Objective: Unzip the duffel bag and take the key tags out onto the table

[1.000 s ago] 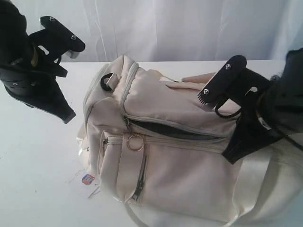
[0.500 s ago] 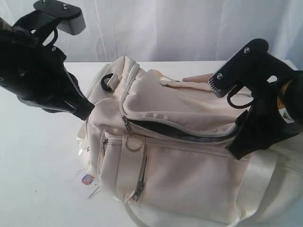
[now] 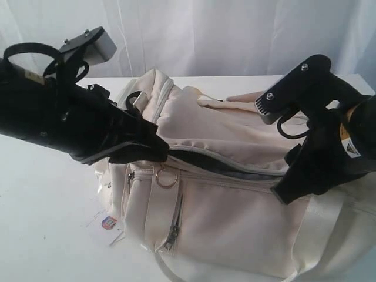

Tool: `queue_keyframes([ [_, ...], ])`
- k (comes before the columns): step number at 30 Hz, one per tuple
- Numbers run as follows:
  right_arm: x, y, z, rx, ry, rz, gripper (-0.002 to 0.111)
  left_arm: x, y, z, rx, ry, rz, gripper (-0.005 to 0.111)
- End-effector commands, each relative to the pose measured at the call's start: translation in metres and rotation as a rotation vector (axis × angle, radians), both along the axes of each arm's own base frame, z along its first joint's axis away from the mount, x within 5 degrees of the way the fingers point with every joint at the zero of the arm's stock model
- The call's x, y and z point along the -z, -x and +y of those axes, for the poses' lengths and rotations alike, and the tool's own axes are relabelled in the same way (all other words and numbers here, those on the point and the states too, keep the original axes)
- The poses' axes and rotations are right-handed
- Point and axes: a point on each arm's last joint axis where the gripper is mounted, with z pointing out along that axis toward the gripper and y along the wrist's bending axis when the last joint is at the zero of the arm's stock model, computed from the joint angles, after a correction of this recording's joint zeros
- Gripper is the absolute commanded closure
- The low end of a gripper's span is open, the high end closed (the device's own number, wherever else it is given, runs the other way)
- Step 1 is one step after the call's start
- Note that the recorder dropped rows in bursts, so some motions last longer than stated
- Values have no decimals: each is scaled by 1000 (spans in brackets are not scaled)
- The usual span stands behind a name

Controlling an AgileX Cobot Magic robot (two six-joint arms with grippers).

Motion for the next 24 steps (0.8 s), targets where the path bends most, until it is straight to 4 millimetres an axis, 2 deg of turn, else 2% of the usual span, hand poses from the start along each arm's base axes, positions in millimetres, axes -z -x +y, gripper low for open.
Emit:
queue_keyframes([
  [1,-4,0,1,4,-33,-14,59,1,4,-3,15,34,46,43],
  [5,-4,-1,2,-2,-45,-21,59,5,11,-12,51,62,142,42],
  [8,-4,-1,2,2,-50,-21,59,14,15,-22,103,17,144,42],
  [13,-4,-1,2,3,-53,-20,59,27,8,-29,101,-46,108,42],
  [19,-4,-1,2,4,-54,-18,59,36,-1,-26,41,-119,82,42],
  [21,-4,-1,2,4,-54,-18,59,36,-3,-23,-14,-142,93,47],
  [24,-4,-1,3,1,-59,-21,59,20,9,-16,19,-150,21,71],
])
